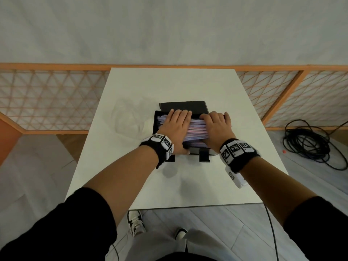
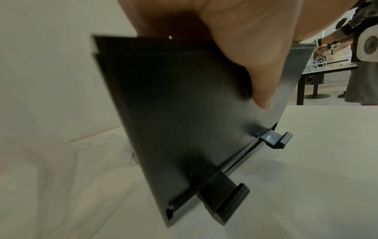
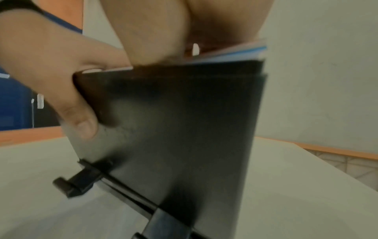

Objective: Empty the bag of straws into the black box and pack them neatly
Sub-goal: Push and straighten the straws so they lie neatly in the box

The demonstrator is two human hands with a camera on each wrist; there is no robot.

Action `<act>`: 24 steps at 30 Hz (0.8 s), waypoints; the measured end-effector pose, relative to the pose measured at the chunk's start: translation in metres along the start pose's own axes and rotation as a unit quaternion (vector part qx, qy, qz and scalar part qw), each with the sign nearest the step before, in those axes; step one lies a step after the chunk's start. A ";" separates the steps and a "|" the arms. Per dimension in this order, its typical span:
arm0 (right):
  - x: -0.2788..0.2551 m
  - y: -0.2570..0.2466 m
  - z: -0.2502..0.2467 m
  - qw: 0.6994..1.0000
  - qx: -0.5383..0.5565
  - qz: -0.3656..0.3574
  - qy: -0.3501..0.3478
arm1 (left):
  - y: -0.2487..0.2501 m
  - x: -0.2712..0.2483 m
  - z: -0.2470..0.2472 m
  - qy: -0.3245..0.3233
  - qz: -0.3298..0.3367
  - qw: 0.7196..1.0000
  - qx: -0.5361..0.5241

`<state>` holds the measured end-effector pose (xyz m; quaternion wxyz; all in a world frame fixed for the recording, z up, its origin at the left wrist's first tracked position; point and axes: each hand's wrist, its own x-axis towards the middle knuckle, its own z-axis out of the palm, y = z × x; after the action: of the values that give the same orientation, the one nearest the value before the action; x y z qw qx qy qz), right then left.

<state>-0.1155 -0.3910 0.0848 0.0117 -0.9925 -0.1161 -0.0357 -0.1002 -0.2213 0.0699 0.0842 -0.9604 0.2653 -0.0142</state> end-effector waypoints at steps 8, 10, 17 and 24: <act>-0.008 0.009 -0.025 0.997 0.061 -0.041 0.020 | -0.009 0.000 -0.001 -0.009 0.009 1.000 -0.024; -0.013 0.010 -0.024 0.996 0.074 -0.047 -0.011 | -0.008 0.000 -0.001 -0.008 0.007 1.000 -0.020; -0.015 -0.009 -0.002 0.986 0.142 -0.061 -0.064 | -0.007 -0.003 0.001 -0.006 0.004 1.000 -0.022; -0.013 0.001 -0.005 0.991 0.129 -0.026 -0.025 | -0.006 -0.005 0.003 0.001 0.006 1.000 -0.029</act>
<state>-0.1277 -0.3952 0.0891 0.1359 -0.9799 -0.1459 0.0040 -0.1019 -0.2133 0.0676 0.0558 -0.9609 0.2712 -0.0070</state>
